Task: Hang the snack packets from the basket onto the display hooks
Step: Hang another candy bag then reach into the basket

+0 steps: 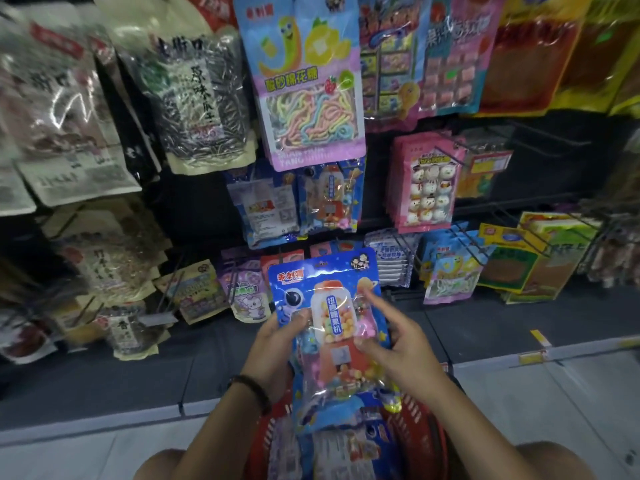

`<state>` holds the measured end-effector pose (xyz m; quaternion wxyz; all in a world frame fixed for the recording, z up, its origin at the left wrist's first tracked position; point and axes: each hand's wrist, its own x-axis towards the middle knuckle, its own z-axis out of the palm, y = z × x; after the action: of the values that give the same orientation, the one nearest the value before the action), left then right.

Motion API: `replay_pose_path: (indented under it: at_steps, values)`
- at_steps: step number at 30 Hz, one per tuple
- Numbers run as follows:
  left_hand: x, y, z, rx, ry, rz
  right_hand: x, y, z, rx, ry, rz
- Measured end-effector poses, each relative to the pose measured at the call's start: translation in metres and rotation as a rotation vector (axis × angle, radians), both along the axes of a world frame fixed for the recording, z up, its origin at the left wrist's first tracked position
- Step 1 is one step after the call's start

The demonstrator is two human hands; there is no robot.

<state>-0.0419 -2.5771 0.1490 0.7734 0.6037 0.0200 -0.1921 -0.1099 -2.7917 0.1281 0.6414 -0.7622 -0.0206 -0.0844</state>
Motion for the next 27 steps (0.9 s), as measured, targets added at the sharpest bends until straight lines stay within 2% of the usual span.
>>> replay_pose_path:
  at_steps: [4,11,19,27]
  values:
    - [0.028,-0.018,0.006,0.024,-0.122,0.009,0.025,-0.008,0.005,0.026,-0.063,-0.045]
    - [0.062,-0.052,0.008,0.305,-0.526,0.071,0.08,-0.03,0.013,0.007,-0.161,-0.163]
    - [0.109,-0.081,0.006,0.485,-0.666,0.05,0.131,-0.057,0.008,-0.042,-0.266,-0.287]
    - [0.118,-0.091,0.004,0.408,-0.72,0.1,0.144,-0.066,0.014,-0.024,-0.292,-0.298]
